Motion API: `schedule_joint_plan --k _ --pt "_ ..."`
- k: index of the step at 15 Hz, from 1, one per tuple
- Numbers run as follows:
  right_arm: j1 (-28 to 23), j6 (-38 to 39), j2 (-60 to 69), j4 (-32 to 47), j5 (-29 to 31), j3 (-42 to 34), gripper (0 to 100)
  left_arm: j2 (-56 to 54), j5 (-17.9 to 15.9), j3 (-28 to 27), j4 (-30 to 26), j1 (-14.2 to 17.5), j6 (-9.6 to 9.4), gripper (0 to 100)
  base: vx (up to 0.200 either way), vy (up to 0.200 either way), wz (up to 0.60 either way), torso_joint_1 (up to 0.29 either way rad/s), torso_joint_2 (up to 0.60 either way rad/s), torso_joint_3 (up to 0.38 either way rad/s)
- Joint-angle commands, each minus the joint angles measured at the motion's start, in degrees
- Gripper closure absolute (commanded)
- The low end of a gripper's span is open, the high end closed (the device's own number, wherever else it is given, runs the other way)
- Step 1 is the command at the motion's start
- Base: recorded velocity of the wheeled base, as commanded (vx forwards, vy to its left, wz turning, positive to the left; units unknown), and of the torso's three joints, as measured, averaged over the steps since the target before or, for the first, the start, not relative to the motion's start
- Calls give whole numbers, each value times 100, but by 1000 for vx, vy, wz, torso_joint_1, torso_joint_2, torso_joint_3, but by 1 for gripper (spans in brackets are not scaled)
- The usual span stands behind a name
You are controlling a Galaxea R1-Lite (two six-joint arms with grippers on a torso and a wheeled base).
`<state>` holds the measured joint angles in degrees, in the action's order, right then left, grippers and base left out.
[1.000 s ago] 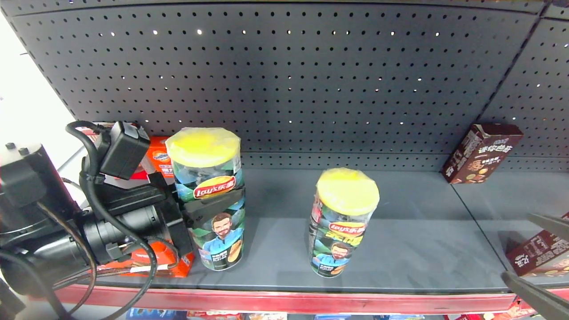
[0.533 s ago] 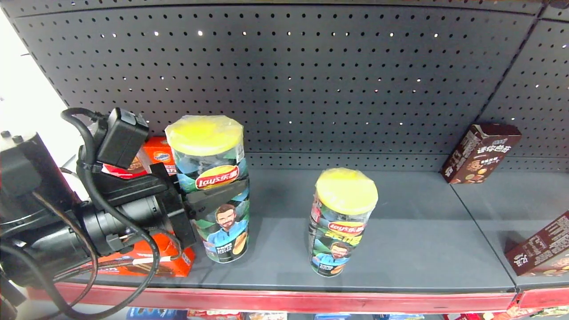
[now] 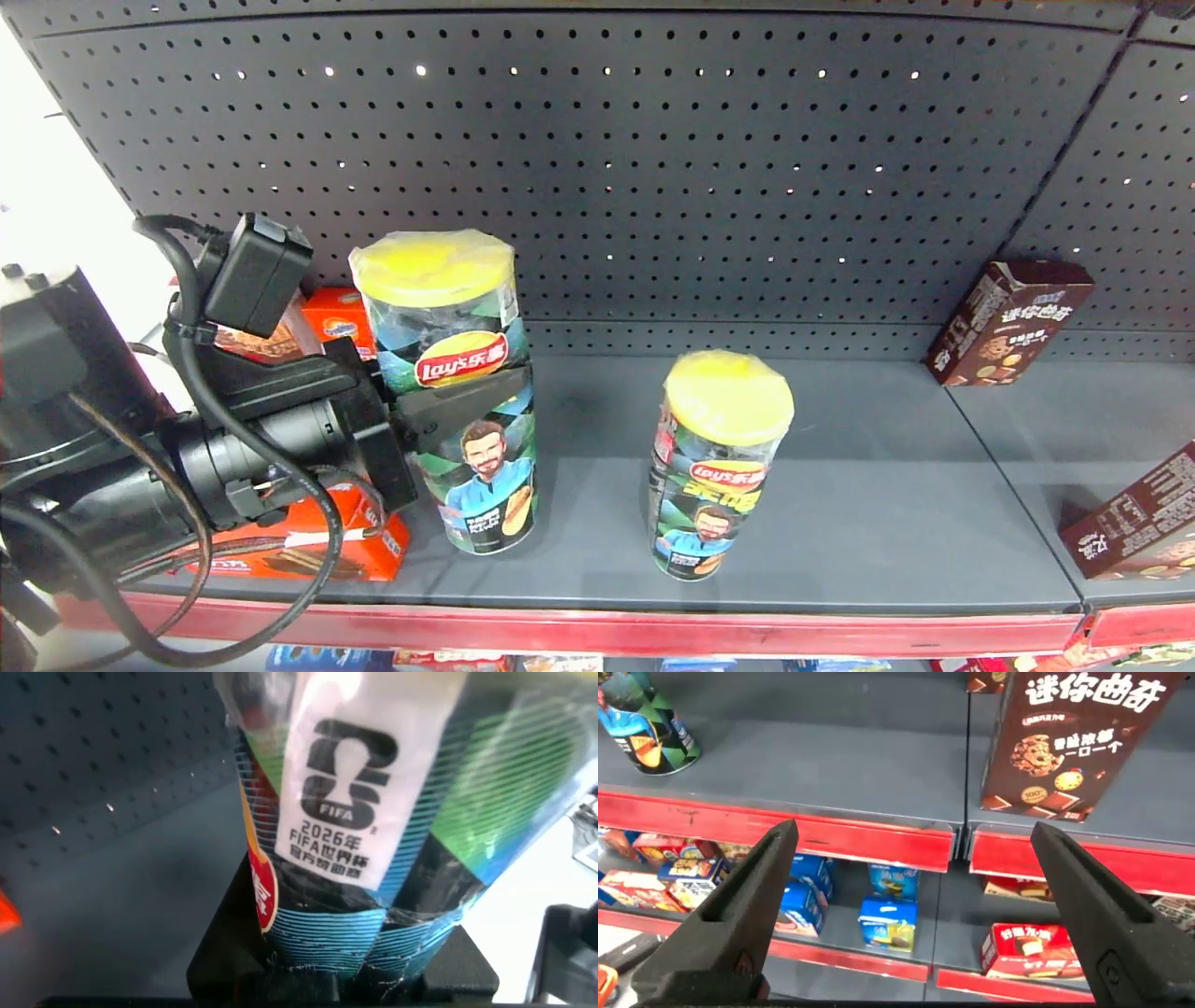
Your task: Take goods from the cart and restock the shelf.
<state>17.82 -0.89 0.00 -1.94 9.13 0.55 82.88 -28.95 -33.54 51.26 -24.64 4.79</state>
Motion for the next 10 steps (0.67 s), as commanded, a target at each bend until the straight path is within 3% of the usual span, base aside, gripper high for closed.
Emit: schedule_joint_plan --k 1,5,7,10 --pt "2 -8 0 0 -8 7 0 202 -31 -241 33 108 -13 100 0 0 0 0 0 0" --pt "2 1 0 0 -17 -2 0 501 -40 -971 -37 231 4 100 0 0 0 0 0 0" --pt "2 19 0 0 -17 -2 0 1010 -216 -1489 -134 231 -22 100 0 0 0 0 0 0" --pt "2 10 0 -26 -8 -11 0 1380 -198 -1841 -125 205 -40 100 0 0 0 0 0 0"
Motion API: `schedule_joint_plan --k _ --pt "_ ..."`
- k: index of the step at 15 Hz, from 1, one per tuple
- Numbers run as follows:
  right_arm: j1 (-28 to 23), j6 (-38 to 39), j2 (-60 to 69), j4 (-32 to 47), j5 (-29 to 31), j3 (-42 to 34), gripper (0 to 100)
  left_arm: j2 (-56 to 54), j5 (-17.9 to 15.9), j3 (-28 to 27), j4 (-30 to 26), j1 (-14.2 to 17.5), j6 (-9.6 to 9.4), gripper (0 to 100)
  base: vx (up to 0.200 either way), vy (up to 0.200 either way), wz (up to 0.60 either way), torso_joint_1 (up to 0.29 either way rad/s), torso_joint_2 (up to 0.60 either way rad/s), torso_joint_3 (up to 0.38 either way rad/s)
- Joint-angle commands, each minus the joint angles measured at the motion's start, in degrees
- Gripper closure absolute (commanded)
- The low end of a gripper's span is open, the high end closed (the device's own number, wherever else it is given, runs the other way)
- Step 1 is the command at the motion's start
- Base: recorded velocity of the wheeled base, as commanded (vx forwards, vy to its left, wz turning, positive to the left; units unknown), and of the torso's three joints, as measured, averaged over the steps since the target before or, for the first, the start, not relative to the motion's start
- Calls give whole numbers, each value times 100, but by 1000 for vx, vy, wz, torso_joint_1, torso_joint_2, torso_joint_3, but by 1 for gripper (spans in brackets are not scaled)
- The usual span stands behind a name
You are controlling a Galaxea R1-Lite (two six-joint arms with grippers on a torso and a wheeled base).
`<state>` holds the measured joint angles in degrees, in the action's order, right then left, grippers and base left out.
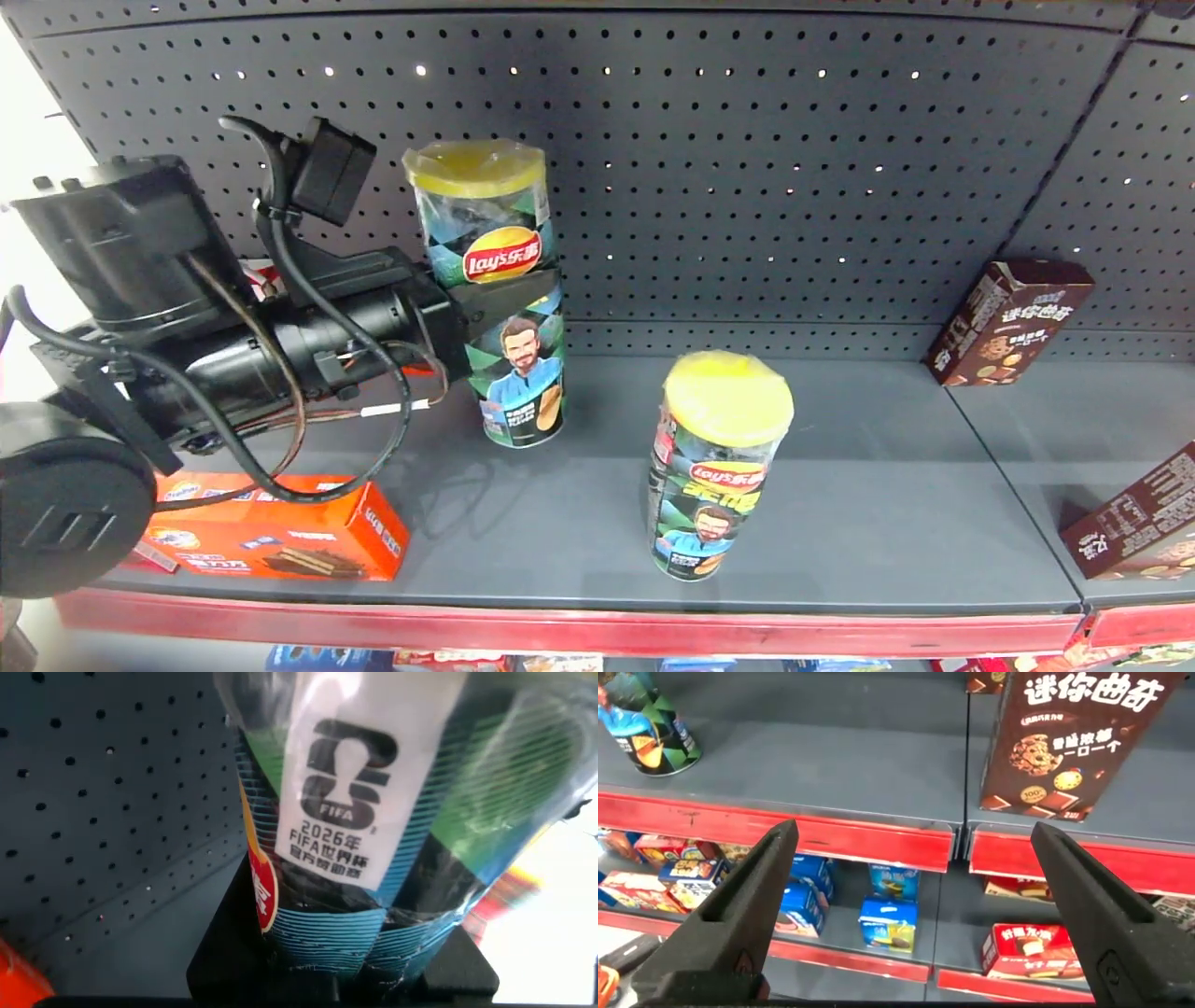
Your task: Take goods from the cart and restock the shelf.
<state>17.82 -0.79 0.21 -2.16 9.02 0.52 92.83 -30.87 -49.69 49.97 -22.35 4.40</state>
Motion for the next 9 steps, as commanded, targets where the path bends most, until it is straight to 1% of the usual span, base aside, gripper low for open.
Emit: schedule_joint_plan --k 1,2,3,4,5,6,7,8,9 --pt "2 -17 -21 -4 -6 0 0 517 -25 -392 -22 -42 -9 100 0 0 0 0 0 0" --pt "2 -17 -21 14 -6 9 0 649 -51 -603 -49 2 -9 100 0 0 0 0 0 0" --pt "2 -26 -21 14 -6 9 0 728 -60 -770 -286 2 -18 100 0 0 0 0 0 0" --pt "2 -26 -21 22 -6 9 0 772 -60 -902 -594 -7 -150 100 0 0 0 0 0 0" --pt "2 -26 -21 22 -6 9 0 851 -69 -1016 -708 -7 -291 100 0 0 0 0 0 0" --pt "2 -26 -21 22 3 9 0 1070 -69 -1166 -699 -7 -458 100 0 0 0 0 0 0" --pt "2 -26 -21 22 -6 9 0 1193 -69 -1333 -734 -42 -502 100 0 0 0 0 0 0" --pt "2 -26 -21 22 -6 9 0 1352 -60 -1500 -725 -77 -510 100 0 0 0 0 0 0" --pt "2 -26 -21 14 -6 9 0 1563 -16 -1711 -690 -182 -493 100 0 0 0 0 0 0"
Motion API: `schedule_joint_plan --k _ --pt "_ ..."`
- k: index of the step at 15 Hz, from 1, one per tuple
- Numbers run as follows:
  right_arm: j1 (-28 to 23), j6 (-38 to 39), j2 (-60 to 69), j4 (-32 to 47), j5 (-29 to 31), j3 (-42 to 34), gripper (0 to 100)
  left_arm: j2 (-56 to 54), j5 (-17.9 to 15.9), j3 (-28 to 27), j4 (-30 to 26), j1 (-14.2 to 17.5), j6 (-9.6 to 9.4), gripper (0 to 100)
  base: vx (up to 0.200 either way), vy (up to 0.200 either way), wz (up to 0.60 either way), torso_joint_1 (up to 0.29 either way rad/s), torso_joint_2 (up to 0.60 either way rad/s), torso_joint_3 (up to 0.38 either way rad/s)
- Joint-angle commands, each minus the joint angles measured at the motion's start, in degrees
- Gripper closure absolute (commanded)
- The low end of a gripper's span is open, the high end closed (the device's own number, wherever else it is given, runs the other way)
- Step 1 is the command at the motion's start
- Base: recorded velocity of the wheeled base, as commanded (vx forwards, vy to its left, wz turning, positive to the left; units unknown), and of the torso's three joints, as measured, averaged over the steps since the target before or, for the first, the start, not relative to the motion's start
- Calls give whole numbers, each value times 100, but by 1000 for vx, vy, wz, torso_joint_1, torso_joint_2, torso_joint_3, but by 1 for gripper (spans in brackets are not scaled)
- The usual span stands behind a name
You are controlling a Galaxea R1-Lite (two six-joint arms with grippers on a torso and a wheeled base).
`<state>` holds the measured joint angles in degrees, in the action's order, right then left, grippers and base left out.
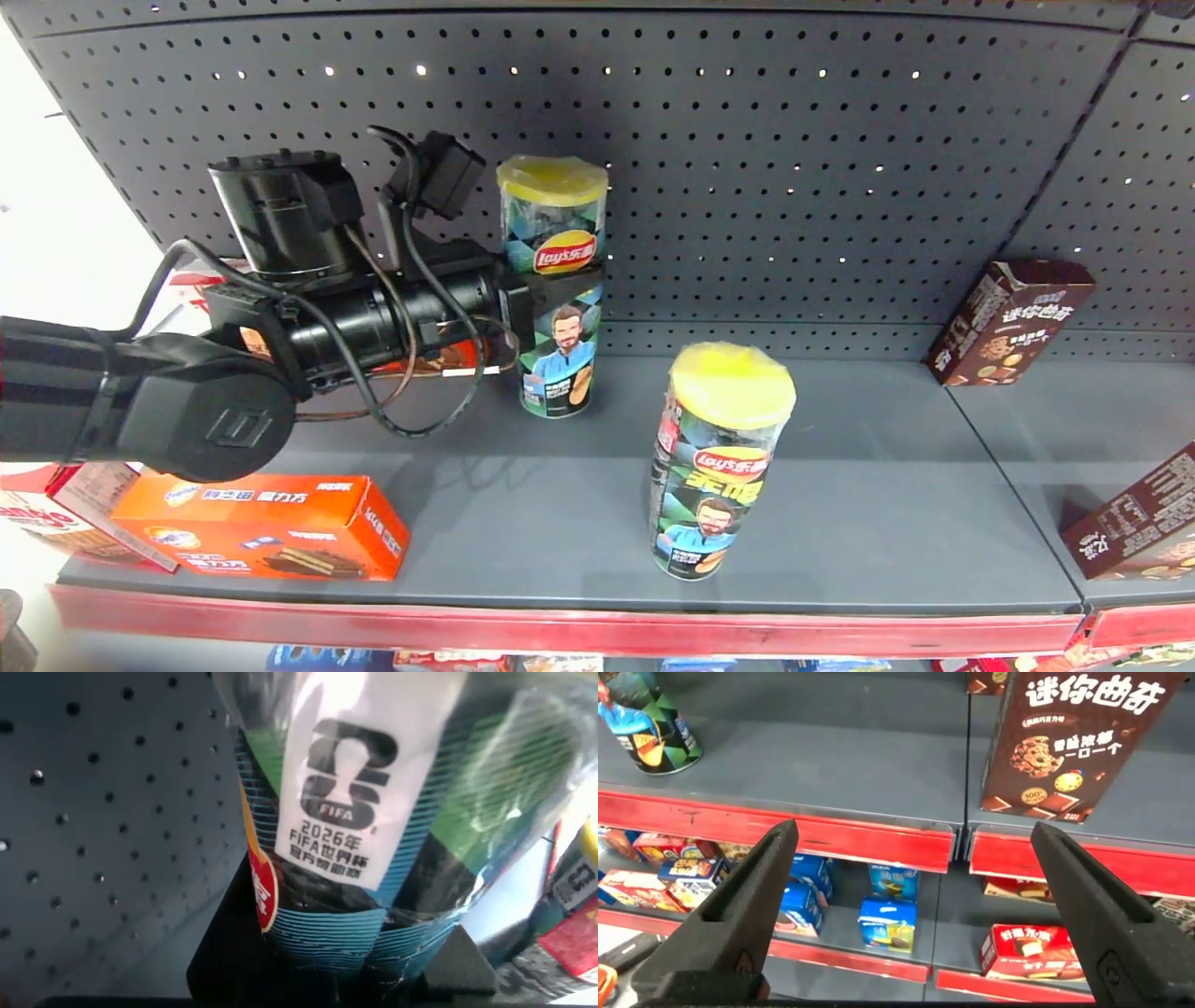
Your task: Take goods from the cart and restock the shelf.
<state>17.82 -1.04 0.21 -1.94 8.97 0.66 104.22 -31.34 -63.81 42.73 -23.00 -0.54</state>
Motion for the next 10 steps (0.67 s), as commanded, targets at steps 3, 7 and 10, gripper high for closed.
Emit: schedule_joint_plan --k 3,7,10 --pt "2 -2 -21 -8 -1 -4 0 740 76 -712 25 -248 10 100 0 0 0 0 0 0" --pt "2 -2 -21 -8 -1 -13 0 1285 32 -985 113 -354 -25 100 0 0 0 0 0 0" --pt "2 -2 -21 -8 -1 -13 0 1681 -3 -1073 596 -451 -17 100 0 0 0 0 0 0"
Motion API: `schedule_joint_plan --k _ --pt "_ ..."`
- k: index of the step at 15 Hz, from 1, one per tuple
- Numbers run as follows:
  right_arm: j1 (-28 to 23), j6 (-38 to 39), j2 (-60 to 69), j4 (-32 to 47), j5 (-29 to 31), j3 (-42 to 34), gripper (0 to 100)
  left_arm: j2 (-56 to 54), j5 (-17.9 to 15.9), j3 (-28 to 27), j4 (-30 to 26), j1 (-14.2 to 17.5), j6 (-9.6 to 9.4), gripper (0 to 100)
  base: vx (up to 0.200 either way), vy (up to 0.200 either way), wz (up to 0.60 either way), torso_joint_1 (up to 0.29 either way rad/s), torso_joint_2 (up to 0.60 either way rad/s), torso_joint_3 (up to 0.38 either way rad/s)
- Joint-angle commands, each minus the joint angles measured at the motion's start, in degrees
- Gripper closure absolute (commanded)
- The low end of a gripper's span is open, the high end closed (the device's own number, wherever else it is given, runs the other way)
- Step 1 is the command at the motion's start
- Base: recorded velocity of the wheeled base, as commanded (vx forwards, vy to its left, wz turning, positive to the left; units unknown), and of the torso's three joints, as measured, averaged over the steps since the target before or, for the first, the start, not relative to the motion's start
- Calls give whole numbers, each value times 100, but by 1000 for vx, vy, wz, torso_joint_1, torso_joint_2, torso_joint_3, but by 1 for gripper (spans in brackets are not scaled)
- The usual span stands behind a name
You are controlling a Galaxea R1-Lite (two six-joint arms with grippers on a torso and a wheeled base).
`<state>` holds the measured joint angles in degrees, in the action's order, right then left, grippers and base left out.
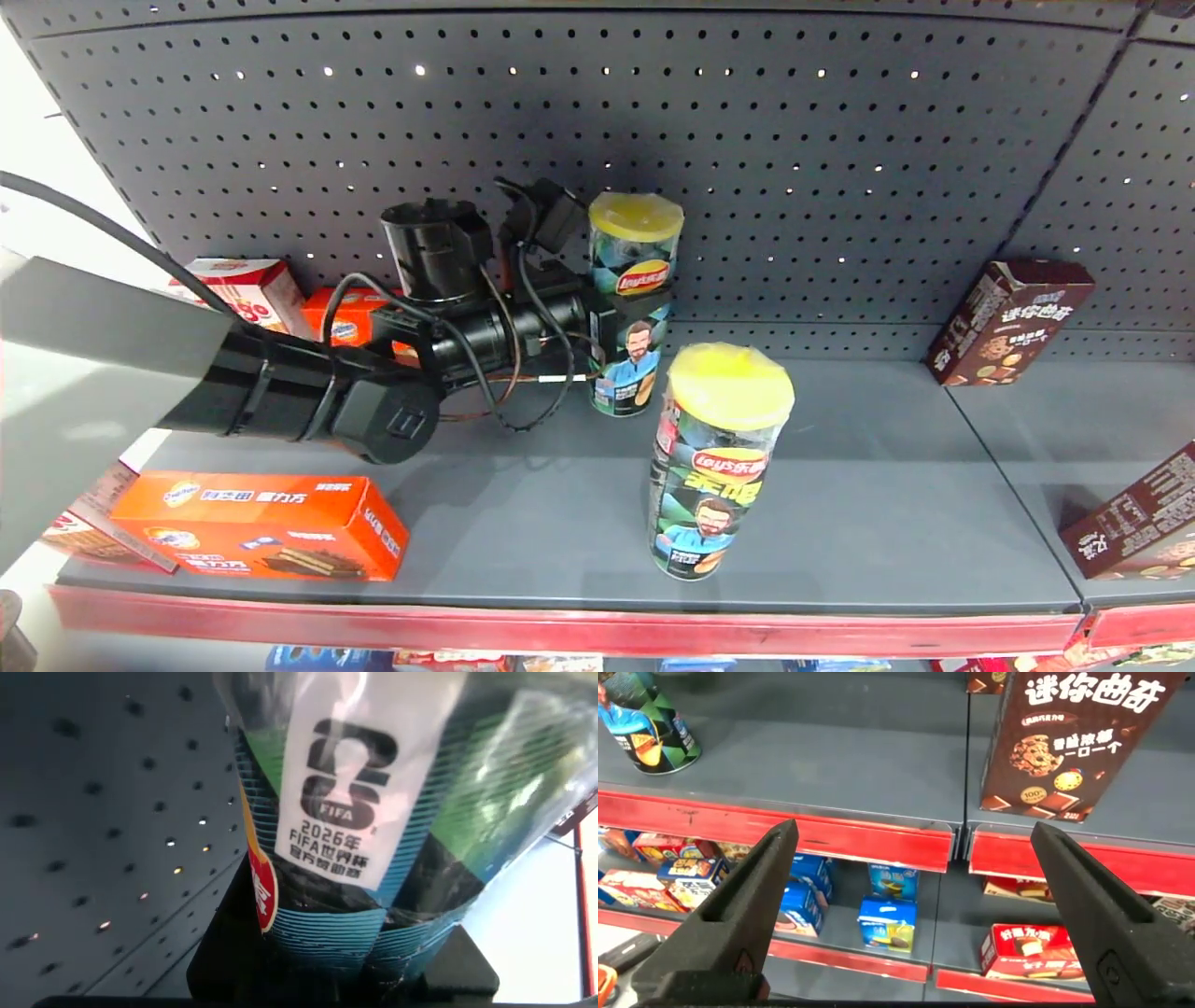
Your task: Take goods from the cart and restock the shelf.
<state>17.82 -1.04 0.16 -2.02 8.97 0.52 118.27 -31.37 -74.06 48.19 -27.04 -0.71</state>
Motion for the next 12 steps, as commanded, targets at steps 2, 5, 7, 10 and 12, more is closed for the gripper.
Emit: schedule_joint_plan --k 2,5,7,10,12 --pt "2 -2 -16 0 -1 0 0 372 -1 -126 85 -65 0 100 0 0 0 0 0 0" --pt "2 -2 -16 0 -1 9 0 600 -10 -478 85 -73 9 100 0 0 0 0 0 0" --pt "2 -2 -16 0 -1 0 0 759 -10 -707 77 -117 9 100 0 0 0 0 0 0" --pt "2 -2 -16 0 -1 9 0 847 -1 -750 94 -161 9 100 0 0 0 0 0 0" --pt "2 -2 -16 0 -1 9 0 873 -1 -759 103 -170 9 100 0 0 0 0 0 0"
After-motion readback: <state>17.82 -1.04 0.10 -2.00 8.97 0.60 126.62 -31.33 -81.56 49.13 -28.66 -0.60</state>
